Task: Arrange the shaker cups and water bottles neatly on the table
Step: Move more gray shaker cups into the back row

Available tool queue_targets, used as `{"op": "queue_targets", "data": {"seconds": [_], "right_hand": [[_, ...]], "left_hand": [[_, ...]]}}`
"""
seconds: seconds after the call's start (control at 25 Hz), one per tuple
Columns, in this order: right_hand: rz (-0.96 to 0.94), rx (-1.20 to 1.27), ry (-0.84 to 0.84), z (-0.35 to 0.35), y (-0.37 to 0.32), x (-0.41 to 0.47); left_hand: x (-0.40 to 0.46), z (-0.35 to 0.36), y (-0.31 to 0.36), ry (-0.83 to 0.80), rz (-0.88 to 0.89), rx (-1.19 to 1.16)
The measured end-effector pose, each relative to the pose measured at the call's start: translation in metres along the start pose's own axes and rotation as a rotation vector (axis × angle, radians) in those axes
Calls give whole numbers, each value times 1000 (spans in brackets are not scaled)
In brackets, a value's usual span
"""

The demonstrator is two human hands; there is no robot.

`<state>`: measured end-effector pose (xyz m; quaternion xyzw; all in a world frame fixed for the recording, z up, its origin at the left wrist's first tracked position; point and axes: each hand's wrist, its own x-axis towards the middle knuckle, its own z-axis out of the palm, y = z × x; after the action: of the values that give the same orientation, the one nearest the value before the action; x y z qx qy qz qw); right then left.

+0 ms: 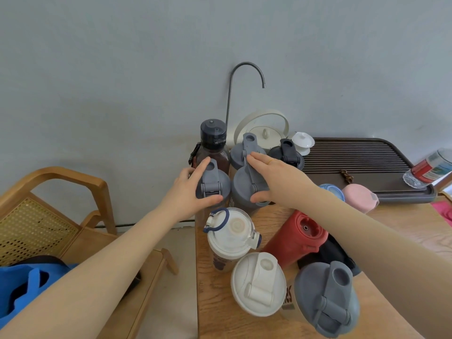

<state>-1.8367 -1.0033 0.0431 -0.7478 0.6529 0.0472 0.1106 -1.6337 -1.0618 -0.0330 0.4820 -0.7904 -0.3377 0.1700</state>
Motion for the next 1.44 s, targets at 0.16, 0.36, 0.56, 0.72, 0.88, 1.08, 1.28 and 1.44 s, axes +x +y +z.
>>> {"op": "queue_targets", "data": {"seconds": [0.16, 0.36, 0.56, 0.72, 0.88, 1.08, 1.28, 1.44], "right_hand": [[-16, -15, 10, 2, 0, -4], [19, 443, 282, -19, 25, -50], [49, 292, -42, 0, 37, -115], [74, 268, -56, 31, 35, -119], [53, 258, 57, 42, 36, -108], [-69, 159, 24, 42, 41, -113], [-114, 277, 160, 44, 46, -128], [-216, 549, 442, 68, 58, -180]], "left_hand": [[-6, -8, 13, 63, 38, 143], [-35, -30, 64, 52, 393, 65], [-64, -17, 87, -117, 615, 542], [-67, -4, 87, -275, 496, 828], [-65, 3, 91, -287, 431, 953], [-83, 4, 90, -308, 350, 981], [-100, 11, 100, -264, 226, 978], [-116, 24, 114, -37, 276, 1013]]}}
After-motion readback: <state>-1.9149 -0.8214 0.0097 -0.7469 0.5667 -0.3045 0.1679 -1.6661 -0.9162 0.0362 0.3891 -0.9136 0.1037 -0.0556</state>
